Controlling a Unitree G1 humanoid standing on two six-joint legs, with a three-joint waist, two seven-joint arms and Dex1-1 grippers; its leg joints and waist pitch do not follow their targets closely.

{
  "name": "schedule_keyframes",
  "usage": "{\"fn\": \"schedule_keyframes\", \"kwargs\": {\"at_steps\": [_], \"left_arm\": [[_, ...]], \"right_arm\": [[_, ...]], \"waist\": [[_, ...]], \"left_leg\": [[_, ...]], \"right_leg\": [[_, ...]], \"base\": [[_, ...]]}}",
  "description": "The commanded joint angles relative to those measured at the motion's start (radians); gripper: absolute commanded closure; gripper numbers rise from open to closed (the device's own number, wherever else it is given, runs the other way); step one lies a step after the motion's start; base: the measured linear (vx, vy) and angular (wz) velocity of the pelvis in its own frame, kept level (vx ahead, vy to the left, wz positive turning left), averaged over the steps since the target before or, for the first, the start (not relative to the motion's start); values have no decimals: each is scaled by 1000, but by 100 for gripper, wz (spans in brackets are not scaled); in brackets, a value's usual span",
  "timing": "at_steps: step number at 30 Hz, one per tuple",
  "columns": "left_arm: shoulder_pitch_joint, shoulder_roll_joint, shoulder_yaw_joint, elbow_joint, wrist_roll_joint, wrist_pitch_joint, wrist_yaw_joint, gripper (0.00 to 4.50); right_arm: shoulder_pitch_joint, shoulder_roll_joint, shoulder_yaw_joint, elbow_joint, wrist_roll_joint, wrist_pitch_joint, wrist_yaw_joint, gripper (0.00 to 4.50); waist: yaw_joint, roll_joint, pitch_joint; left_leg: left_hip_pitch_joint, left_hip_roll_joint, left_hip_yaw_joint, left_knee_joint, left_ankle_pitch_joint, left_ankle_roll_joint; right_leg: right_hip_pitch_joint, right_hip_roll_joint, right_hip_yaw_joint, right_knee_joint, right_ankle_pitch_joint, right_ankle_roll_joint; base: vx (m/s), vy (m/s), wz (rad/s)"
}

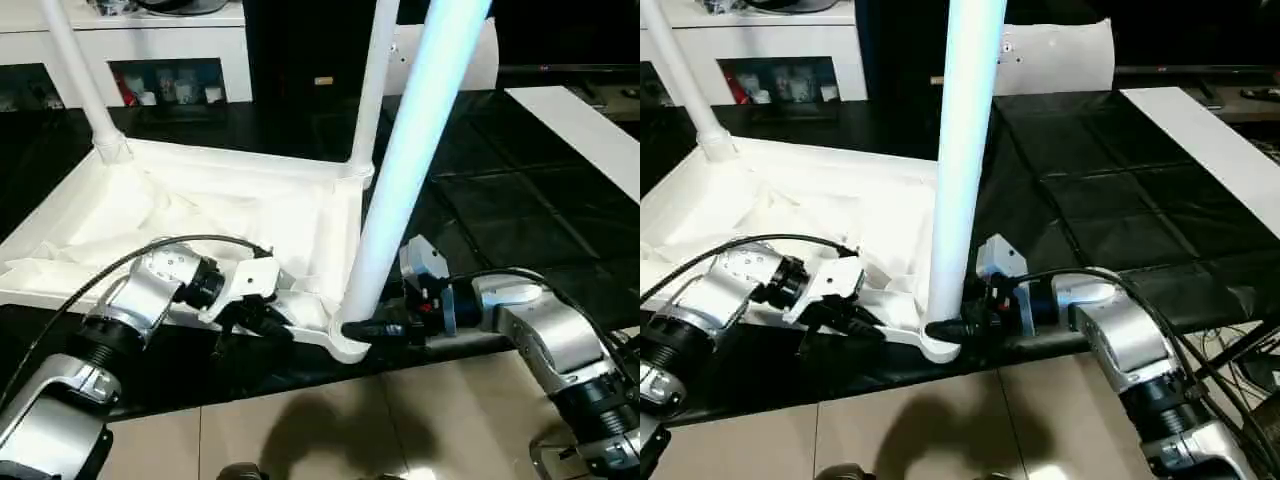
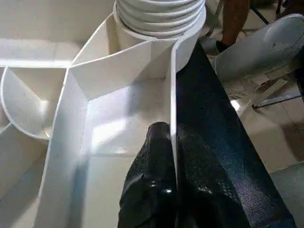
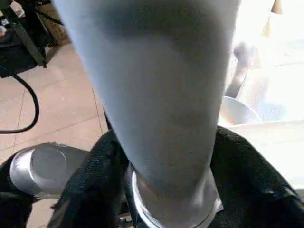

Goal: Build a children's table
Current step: Rotate leg to tighten

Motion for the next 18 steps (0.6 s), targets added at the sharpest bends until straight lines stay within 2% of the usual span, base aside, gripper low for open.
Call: {"fn": "schedule_keyframes", "kwargs": {"at_steps": [1, 5, 7, 10, 11, 12, 14, 18], "left_arm": [[0, 2, 13, -24, -7, 15, -1, 450], [2, -6, 34, -22, -7, 43, 48, 450], [5, -13, 51, -31, 2, 122, 114, 450], [14, -27, 73, -53, -9, 173, 158, 450], [16, -46, 90, -70, -22, 212, 190, 450], [16, -46, 90, -70, -22, 212, 190, 450], [16, -46, 90, -70, -22, 212, 190, 450], [16, -46, 90, -70, -22, 212, 190, 450]], "right_arm": [[-7, 1, 8, 2, 13, -8, 25, 221], [9, 17, 0, -20, 40, 24, 11, 242], [31, 41, -11, -41, 44, 55, -48, 248], [39, 78, -17, -30, 7, 48, -132, 251], [35, 116, -28, -8, -18, 52, -210, 251], [35, 116, -28, -8, -18, 52, -210, 251], [35, 116, -28, -8, -18, 52, -210, 251], [35, 116, -28, -8, -18, 52, -210, 251]], "waist": [[1, -2, -76], [0, -1, -76], [1, 0, -75], [-3, 1, -72], [-7, -3, -71], [-11, -2, -72], [-17, -2, -72], [-21, -2, -73]], "left_leg": [[-10, 64, -14, -61, 0, 61], [-9, 64, -14, -61, -6, 59], [-7, 66, -14, -62, -11, 53], [-7, 63, -14, -65, -31, 33], [-10, 62, -14, -66, -34, 25], [-11, 58, -16, -66, -35, 20], [-11, 57, -16, -65, -33, 26], [-11, 57, -14, -63, -23, 45]], "right_leg": [[65, -108, 73, -67, -77, -179], [64, -108, 73, -68, -83, -179], [62, -109, 74, -69, -96, -180], [63, -111, 74, -76, -151, -168], [65, -111, 74, -78, -175, -158], [66, -109, 72, -82, -197, -148], [66, -108, 73, -82, -192, -141], [65, -106, 74, -80, -152, -151]], "base": [[0, 0, 0], [0, 0, 0], [0, 0, 0], [0, 0, 0], [0, 0, 0], [0, 0, 0], [0, 0, 0], [0, 0, 0]]}}
